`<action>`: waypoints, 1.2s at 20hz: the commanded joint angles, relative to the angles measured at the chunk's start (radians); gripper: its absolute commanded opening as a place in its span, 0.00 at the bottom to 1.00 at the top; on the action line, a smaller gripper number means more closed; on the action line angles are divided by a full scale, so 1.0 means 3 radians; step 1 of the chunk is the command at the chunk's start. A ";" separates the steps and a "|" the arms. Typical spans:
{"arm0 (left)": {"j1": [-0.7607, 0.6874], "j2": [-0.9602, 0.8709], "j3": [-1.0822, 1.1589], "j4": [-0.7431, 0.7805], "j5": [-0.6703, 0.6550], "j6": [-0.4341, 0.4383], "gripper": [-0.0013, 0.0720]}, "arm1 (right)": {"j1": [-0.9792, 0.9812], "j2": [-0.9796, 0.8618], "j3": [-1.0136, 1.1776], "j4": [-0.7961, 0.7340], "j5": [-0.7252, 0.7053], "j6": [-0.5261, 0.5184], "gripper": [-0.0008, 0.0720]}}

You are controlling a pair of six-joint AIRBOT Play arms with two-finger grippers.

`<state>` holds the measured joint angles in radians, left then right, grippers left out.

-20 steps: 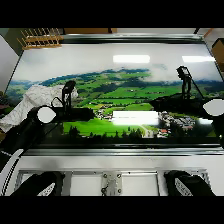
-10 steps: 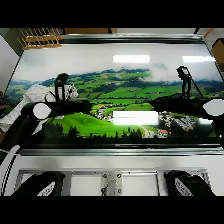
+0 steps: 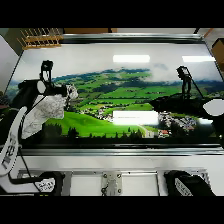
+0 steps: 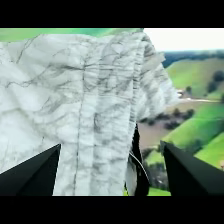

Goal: Fold the clothes and pants, and hang the long-sleeved shirts on hangers.

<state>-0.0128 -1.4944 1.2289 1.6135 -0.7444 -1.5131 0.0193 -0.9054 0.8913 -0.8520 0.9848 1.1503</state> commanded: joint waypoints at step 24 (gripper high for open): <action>-0.2022 0.0261 0.0903 -0.0750 -0.1024 -0.0430 0.03 | 0.0001 0.0004 0.0000 0.0294 0.0070 0.0000 0.05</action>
<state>-0.4709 -1.4441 1.4990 1.4300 -1.0370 -1.6020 0.0193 -0.9054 0.8913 -0.8242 0.9859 1.1507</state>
